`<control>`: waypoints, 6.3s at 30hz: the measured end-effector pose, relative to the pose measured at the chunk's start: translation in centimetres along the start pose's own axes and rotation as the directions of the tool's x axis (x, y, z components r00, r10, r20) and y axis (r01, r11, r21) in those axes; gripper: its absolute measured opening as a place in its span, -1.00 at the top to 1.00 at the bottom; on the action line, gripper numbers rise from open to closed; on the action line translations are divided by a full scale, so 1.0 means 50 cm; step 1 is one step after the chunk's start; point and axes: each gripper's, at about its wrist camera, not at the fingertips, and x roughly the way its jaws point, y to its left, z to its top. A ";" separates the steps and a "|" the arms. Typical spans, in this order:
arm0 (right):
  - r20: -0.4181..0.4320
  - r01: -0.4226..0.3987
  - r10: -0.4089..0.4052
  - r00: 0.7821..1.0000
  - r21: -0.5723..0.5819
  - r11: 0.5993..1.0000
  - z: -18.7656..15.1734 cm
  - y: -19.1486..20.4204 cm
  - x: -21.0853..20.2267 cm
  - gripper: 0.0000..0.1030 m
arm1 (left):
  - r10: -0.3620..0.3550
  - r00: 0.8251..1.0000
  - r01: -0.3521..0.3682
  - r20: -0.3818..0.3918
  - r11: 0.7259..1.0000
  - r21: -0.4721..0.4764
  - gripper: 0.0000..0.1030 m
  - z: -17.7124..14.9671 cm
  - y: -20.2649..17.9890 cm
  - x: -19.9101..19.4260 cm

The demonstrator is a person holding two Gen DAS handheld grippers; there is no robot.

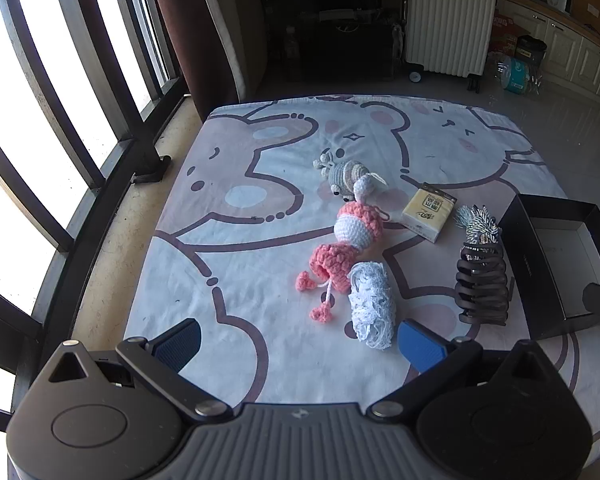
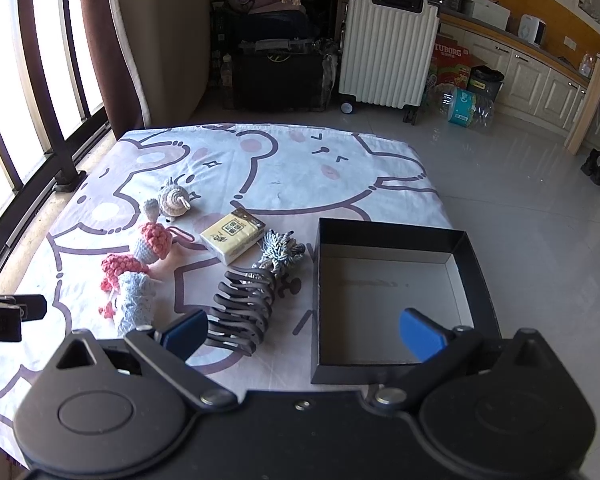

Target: Organize objects

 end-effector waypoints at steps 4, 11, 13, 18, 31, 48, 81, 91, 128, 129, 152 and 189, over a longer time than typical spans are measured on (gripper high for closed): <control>0.000 0.000 0.000 1.000 0.000 1.000 0.000 -0.001 -0.001 -1.00 | 0.000 1.000 0.000 -0.002 1.000 -0.002 -1.00 -0.002 0.000 0.001; -0.002 -0.001 0.001 1.000 -0.001 1.000 0.000 -0.001 0.000 -1.00 | -0.001 1.000 0.001 -0.011 1.000 -0.004 -1.00 -0.002 0.000 0.005; -0.005 0.001 -0.001 1.000 -0.001 1.000 -0.001 -0.001 0.000 -1.00 | -0.002 1.000 0.002 -0.014 1.000 -0.005 -1.00 -0.001 -0.001 0.005; -0.007 0.001 -0.001 1.000 -0.002 1.000 -0.002 -0.002 -0.001 -1.00 | -0.002 1.000 0.002 -0.017 1.000 -0.007 -1.00 0.000 0.000 0.005; -0.013 0.003 -0.003 1.000 -0.010 1.000 -0.001 0.000 0.000 -1.00 | -0.003 1.000 0.002 -0.019 1.000 -0.007 -1.00 0.000 0.003 0.006; -0.023 0.002 -0.002 1.000 -0.017 1.000 0.000 0.006 0.002 -1.00 | -0.004 1.000 0.003 -0.022 1.000 -0.007 -1.00 -0.002 0.001 0.008; -0.040 -0.016 0.016 0.999 -0.006 1.000 -0.009 0.010 0.021 -1.00 | -0.003 0.999 0.003 -0.053 1.000 -0.001 -1.00 -0.007 -0.006 0.032; -0.100 -0.033 0.033 0.994 0.004 0.999 -0.044 0.022 0.075 -1.00 | 0.018 0.994 -0.018 -0.105 1.000 0.002 -1.00 -0.029 0.003 0.084; -0.182 -0.087 0.084 0.980 -0.007 0.996 -0.118 0.076 0.169 -1.00 | -0.021 0.985 0.014 -0.169 0.999 -0.045 -1.00 -0.111 0.012 0.195; -0.179 -0.093 0.092 0.979 0.000 0.996 -0.119 0.076 0.171 -1.00 | -0.026 0.986 0.018 -0.166 0.999 -0.046 -1.00 -0.111 0.012 0.196; -0.065 -0.212 0.225 0.972 0.161 0.964 -0.010 0.034 0.233 -0.83 | -0.181 0.984 0.181 0.000 0.983 -0.009 -1.00 -0.045 -0.038 0.218; -0.059 -0.473 0.497 0.866 0.225 0.852 -0.016 0.100 0.259 -0.12 | -0.251 0.963 0.228 -0.095 0.952 -0.206 0.23 -0.067 0.055 0.249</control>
